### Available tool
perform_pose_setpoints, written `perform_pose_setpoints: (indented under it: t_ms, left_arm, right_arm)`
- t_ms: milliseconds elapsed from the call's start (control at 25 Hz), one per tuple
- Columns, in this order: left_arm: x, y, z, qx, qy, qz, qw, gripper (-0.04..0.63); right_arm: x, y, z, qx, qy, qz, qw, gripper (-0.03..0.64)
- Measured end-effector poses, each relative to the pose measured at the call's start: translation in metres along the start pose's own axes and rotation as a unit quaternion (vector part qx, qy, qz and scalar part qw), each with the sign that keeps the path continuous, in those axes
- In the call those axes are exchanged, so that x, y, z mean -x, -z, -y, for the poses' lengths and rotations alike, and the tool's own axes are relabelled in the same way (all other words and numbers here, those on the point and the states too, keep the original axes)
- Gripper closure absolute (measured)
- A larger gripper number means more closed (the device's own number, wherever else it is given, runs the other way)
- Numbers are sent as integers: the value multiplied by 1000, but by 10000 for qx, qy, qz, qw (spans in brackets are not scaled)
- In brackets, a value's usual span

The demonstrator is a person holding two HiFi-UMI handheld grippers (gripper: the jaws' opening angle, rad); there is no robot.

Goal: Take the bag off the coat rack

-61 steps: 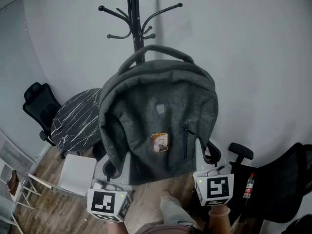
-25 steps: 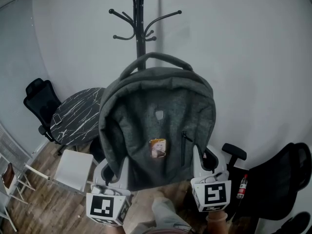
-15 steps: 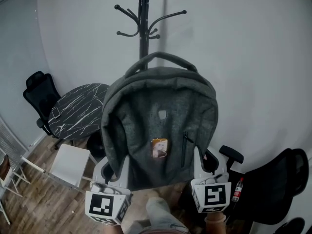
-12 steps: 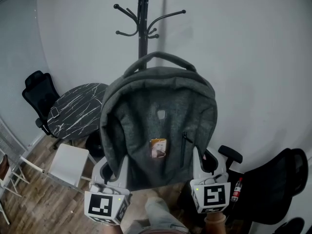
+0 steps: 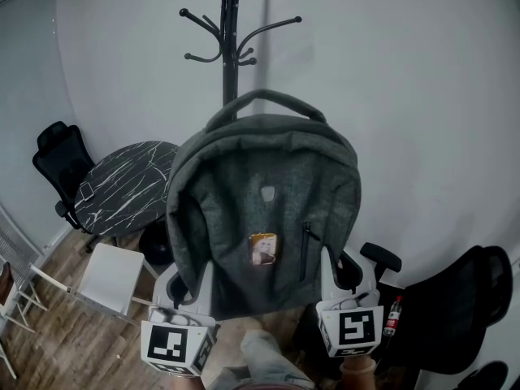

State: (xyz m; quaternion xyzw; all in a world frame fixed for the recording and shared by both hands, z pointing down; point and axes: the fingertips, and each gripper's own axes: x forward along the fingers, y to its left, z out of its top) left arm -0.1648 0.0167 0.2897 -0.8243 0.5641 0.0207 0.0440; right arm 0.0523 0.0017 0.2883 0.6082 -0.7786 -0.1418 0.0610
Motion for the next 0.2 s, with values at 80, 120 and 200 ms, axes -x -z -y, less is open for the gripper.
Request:
perform_pose_setpoints:
  t_ms: [80,120,200]
  left_arm:
    - [-3,1,-1,-4,1,9,10000,509]
    - [-5,3,-2,-3,2,6,10000,509]
    - [-9,6,-3,2,3,-9,10000,508]
  right_arm:
    - [-2,3,1,23,5,-42,10000,570]
    - [-4,5,1,27,6,-60,10000,571]
    - [-7,9,1,20,7,-73,10000,570]
